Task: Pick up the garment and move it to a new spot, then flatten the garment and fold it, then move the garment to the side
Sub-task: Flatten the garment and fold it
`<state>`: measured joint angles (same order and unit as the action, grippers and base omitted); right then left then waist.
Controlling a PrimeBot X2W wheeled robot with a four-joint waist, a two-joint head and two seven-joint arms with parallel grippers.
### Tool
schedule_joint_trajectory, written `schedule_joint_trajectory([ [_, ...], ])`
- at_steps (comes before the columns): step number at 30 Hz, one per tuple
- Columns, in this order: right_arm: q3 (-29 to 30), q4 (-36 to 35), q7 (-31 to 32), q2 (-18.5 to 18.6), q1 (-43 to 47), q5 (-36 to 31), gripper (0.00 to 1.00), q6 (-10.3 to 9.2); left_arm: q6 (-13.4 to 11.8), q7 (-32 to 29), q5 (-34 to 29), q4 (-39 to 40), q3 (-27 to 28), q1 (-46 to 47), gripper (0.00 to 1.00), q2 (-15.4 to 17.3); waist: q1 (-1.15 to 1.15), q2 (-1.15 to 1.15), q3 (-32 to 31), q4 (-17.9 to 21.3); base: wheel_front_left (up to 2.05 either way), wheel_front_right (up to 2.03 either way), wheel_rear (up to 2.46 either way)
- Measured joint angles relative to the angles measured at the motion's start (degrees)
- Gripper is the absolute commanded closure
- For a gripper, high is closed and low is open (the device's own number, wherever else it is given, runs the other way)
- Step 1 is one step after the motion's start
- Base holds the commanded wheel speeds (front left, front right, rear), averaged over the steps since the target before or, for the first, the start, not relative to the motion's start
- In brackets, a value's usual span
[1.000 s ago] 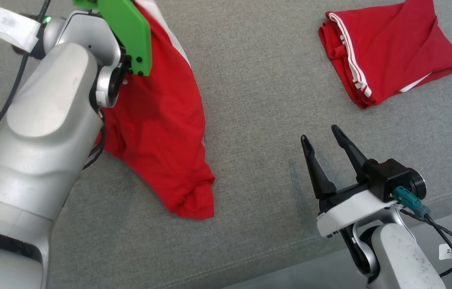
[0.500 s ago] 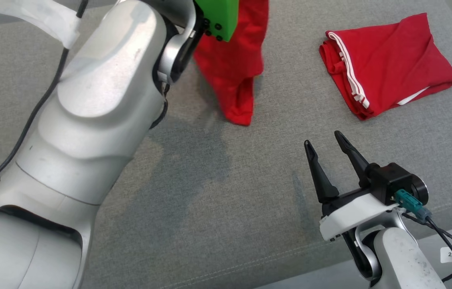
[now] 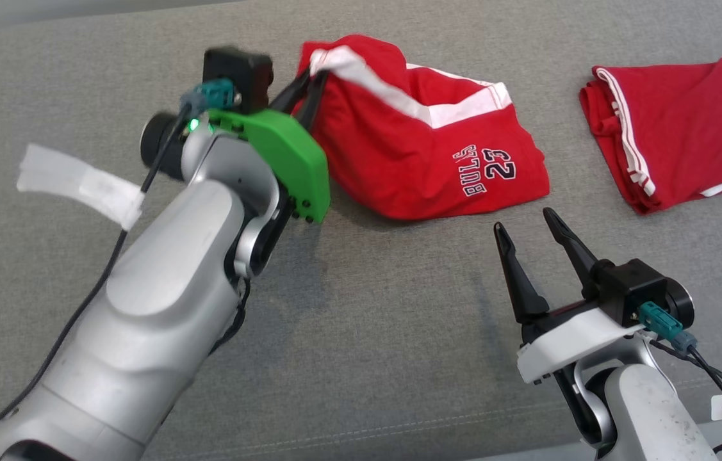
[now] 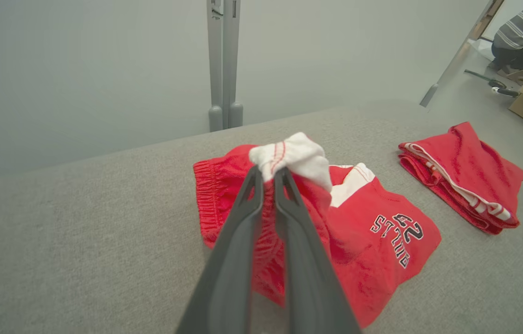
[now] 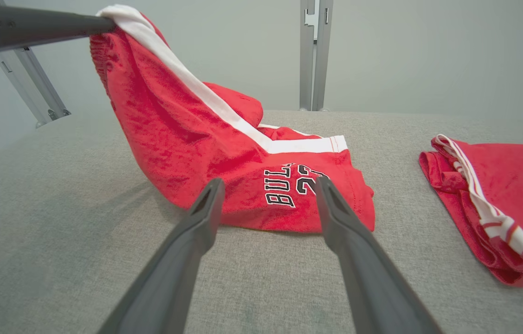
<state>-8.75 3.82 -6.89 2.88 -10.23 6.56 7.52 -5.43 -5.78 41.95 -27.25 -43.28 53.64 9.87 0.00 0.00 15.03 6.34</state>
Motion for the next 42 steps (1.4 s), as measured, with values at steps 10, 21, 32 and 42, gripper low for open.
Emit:
schedule_joint_trajectory([
  [10, 0.2, -0.8, 0.8, 0.0, 0.6, -0.4, 0.0, 0.0, -3.7, 0.9, 2.8, -0.4, 1.3, -13.2, 1.0, 5.3, 0.0, 0.0, -0.8, -3.9, 0.0, 0.0, 0.0],
  [21, -0.6, -1.0, 1.7, 0.0, 1.3, -0.7, 0.0, 0.0, -5.0, 0.1, 4.9, -4.4, 1.4, -18.4, 0.0, 6.3, 0.0, 0.0, -3.1, -4.8, 0.0, 0.0, 0.0],
  [32, 0.1, -1.0, 2.3, 0.0, 2.9, -1.2, 0.0, 0.0, -6.2, 5.0, 6.4, -2.6, 3.5, -23.9, 0.0, 8.0, 0.0, 0.0, -5.6, -4.3, 0.0, 0.0, 0.0],
  [42, 5.2, -0.2, 3.0, 0.0, 6.7, -1.7, 0.0, -0.01, -8.4, 19.8, 6.1, 5.5, 9.7, -33.6, 0.0, 9.4, 0.0, 0.0, -10.8, -5.1, 0.0, 0.0, 0.0],
])
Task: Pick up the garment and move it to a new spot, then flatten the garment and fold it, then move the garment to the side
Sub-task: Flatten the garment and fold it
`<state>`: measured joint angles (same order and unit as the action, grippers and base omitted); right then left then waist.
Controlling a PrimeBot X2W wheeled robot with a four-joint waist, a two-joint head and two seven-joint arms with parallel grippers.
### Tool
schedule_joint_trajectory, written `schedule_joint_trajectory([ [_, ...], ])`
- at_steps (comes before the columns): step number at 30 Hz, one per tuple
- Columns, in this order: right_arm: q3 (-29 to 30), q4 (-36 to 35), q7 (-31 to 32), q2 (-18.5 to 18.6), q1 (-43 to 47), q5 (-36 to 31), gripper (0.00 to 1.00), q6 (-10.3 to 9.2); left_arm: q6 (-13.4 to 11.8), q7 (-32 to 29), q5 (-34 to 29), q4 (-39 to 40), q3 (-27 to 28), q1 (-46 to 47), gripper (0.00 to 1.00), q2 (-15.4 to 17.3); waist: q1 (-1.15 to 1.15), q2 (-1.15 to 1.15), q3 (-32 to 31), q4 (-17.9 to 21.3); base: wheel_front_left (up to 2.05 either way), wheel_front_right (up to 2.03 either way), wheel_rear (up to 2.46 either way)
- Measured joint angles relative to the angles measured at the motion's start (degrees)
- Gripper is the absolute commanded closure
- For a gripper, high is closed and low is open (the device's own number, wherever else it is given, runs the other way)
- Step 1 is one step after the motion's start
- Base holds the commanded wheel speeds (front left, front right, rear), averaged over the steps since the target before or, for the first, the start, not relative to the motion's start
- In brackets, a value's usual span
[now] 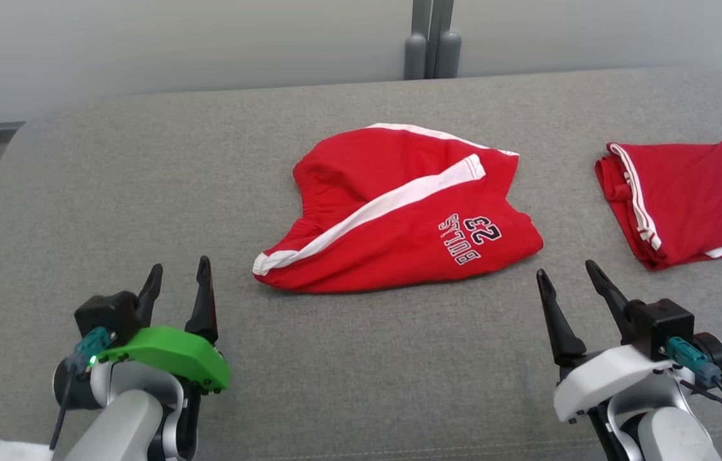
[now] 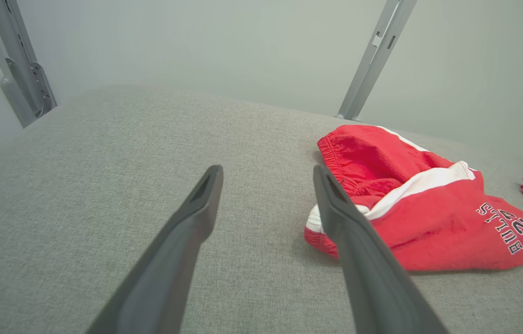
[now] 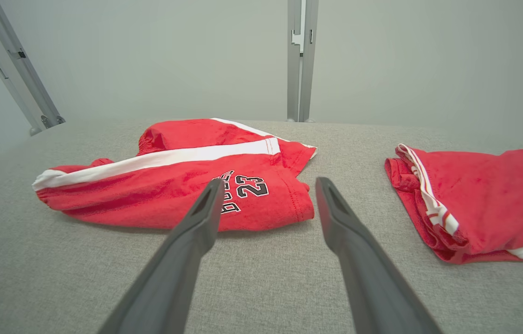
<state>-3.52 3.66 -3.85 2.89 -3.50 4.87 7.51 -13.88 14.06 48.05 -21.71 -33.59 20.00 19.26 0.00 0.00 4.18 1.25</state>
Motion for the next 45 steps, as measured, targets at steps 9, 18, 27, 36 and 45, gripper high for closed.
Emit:
schedule_joint_trajectory([
  [9, 4.4, 1.4, -0.8, -0.1, 2.1, 2.1, 0.0, 0.0, -1.3, 1.0, -9.4, 10.2, 8.0, -8.9, 0.0, -0.2, 0.0, 0.0, -4.3, -1.9, 0.0, 0.0, 0.0],
  [18, 6.4, 4.1, -1.7, -0.1, 2.2, 3.8, 0.0, 0.0, 4.4, 1.1, -16.9, 13.9, 12.7, -17.9, 0.0, -1.1, 0.0, 0.0, -6.1, -3.4, 0.0, 0.0, 0.0],
  [27, 6.6, 7.2, -2.3, 0.0, 2.4, 5.8, 0.0, 0.0, 8.3, 1.1, -19.5, 12.9, 15.7, -21.9, 0.0, -2.0, 0.0, 0.0, -6.6, -3.5, 0.0, 0.0, 0.0],
  [36, 5.9, 9.6, -0.2, -0.1, 3.2, 5.0, 0.0, 0.0, 10.5, 1.1, -21.9, 11.7, 16.9, -22.5, 0.0, -2.9, 0.0, 0.0, -6.7, -3.7, 0.0, 0.0, 0.0],
  [45, 4.7, 9.7, 0.2, -0.1, 2.9, 5.4, 0.0, 0.0, 12.1, 1.1, -23.0, 10.3, 18.0, -22.6, 0.0, -4.4, 0.0, 0.0, -6.5, -3.3, 0.0, 0.0, 0.0],
])
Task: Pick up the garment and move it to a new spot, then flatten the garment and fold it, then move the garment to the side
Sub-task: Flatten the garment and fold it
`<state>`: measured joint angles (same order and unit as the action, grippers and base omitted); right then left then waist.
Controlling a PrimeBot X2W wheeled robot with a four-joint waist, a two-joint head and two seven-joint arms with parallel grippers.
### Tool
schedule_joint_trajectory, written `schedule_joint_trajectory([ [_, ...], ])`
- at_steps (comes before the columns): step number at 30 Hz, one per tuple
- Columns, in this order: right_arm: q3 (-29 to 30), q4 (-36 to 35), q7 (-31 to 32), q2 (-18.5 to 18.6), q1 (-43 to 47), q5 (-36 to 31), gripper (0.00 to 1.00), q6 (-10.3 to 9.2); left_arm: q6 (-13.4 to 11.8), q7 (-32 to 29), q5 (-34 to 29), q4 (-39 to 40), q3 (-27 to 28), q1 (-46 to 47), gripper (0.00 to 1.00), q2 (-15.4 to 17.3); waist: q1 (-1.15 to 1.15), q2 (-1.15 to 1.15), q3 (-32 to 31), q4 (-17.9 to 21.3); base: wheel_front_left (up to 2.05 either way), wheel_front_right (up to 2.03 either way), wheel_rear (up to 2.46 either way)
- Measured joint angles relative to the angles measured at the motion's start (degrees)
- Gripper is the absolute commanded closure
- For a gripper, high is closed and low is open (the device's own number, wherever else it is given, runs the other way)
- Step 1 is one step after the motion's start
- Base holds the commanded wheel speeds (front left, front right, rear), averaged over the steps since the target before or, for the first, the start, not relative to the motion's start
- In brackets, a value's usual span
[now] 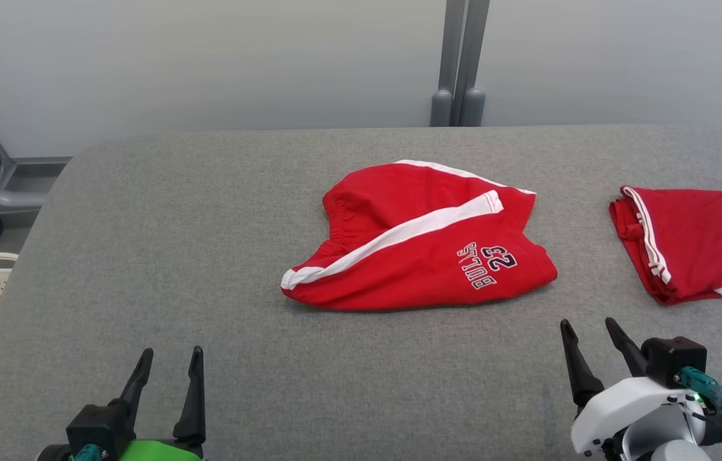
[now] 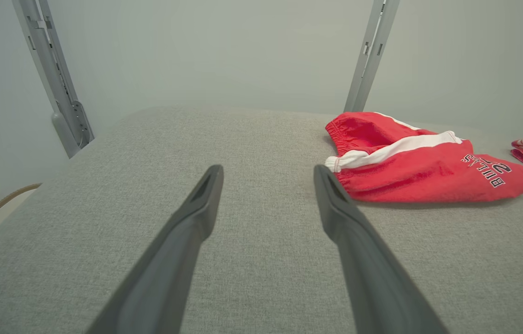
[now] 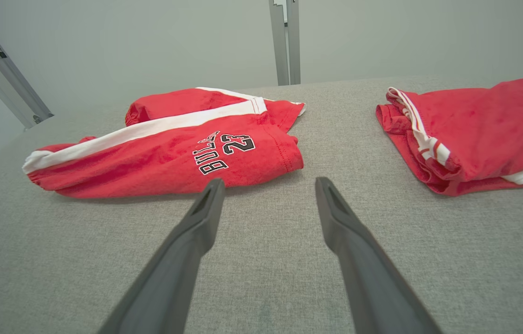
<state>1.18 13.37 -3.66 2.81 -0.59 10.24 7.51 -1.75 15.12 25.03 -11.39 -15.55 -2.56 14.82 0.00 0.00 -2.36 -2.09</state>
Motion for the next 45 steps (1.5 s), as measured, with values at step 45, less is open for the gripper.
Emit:
schedule_joint_trajectory([
  [45, -3.7, 9.8, 50.2, 10.3, -49.0, -5.5, 0.0, -0.01, 7.3, -49.8, 6.9, -11.7, -10.8, 40.8, 0.0, -3.1, 0.01, 0.0, 22.5, -2.6, 0.0, 0.0, 0.0],
])
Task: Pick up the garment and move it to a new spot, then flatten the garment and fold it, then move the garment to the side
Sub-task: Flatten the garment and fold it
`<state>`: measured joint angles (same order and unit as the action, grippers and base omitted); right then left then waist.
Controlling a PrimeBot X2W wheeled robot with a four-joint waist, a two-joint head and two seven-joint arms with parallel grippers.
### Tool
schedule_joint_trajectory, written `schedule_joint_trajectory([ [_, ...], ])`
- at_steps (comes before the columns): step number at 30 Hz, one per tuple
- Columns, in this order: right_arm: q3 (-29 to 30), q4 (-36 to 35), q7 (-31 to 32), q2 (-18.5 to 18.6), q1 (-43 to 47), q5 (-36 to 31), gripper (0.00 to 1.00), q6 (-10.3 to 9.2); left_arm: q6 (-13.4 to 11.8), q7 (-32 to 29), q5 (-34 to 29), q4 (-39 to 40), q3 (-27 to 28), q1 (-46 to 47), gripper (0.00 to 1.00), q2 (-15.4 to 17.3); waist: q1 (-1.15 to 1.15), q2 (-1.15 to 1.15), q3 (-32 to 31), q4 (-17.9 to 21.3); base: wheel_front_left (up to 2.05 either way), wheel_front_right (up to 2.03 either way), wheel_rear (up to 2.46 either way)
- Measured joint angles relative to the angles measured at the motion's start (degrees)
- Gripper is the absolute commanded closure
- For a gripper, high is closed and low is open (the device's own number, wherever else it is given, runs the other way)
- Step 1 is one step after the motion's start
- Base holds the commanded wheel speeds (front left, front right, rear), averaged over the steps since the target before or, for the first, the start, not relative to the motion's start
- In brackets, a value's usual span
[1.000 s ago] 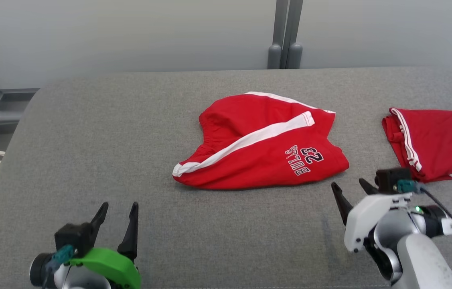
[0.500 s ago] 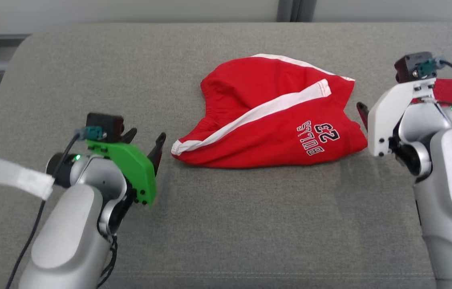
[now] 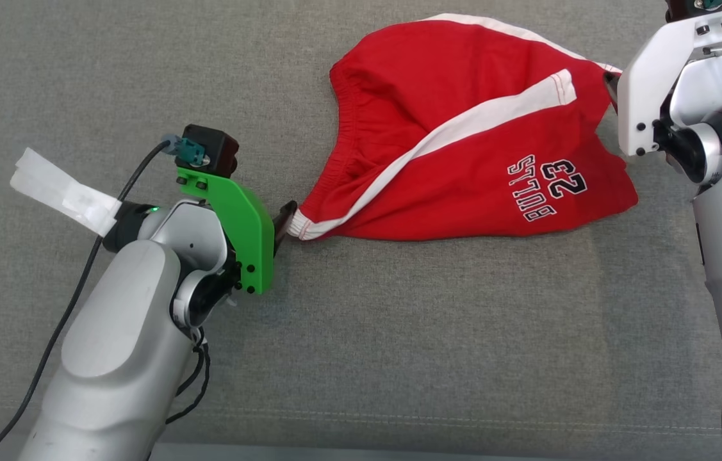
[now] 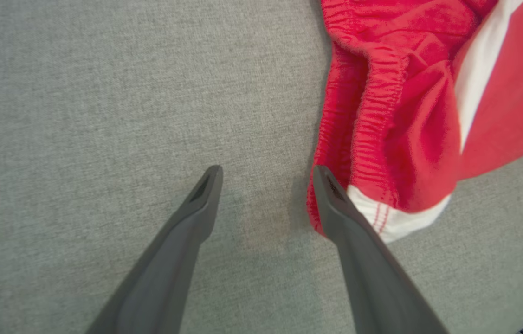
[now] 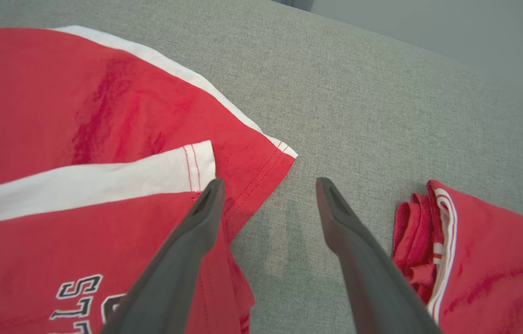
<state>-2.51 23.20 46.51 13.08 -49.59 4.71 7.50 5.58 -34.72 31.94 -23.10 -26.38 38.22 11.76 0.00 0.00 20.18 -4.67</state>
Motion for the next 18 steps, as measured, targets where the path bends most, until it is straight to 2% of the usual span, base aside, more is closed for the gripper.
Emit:
schedule_joint_trajectory([
  [4, -0.1, 2.4, -1.2, 0.2, -1.8, 0.0, 0.0, 0.0, 0.0, -1.1, 1.3, 1.4, -0.1, 0.0, 0.0, -0.8, 0.0, 0.0, 1.5, -0.7, 0.0, 0.0, 0.0],
  [12, -0.4, 5.5, -3.3, 1.1, -2.5, -0.3, 0.0, 0.0, -2.1, -0.6, 0.3, 7.1, 0.5, 0.0, 0.0, 0.4, 0.0, 0.0, 1.5, -2.0, 0.0, 0.0, 0.0],
  [18, -0.4, 6.4, -3.6, 2.1, -3.0, -0.2, 0.0, 0.0, -3.6, -4.1, 2.5, 12.5, 0.7, -2.5, 0.0, 0.8, 0.0, 0.0, 0.5, -2.5, 0.0, 0.0, 0.0],
])
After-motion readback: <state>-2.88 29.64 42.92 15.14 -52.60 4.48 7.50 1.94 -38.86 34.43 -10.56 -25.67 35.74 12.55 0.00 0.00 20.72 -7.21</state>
